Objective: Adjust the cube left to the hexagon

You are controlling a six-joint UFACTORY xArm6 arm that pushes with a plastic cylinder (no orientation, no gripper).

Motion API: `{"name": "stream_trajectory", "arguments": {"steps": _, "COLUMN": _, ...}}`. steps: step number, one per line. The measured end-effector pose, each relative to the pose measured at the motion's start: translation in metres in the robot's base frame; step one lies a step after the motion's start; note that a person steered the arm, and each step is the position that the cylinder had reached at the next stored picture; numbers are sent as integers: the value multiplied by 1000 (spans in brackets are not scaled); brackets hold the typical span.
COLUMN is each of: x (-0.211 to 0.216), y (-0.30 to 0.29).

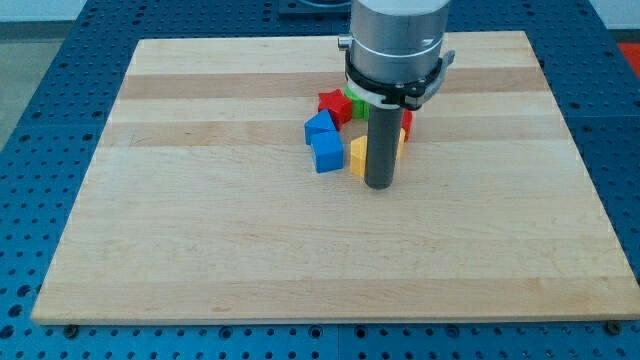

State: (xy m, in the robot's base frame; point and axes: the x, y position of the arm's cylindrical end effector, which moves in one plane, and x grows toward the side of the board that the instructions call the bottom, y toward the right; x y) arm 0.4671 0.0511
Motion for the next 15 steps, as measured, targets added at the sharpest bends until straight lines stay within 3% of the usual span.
{"name": "stream_trajectory", "arguments": {"steps": 2, "x": 15, "y": -1}}
{"name": "stream_trajectory", "arguments": {"steps": 5, "x": 29, "y": -104}}
{"name": "stream_trajectory", "arguments": {"steps": 7, "x": 29, "y": -110}}
{"name": "stream_trajectory", "arguments": {"steps": 10, "x": -13, "y": -110}}
{"name": "stream_trajectory", "arguments": {"steps": 15, "x": -13, "y": -93}}
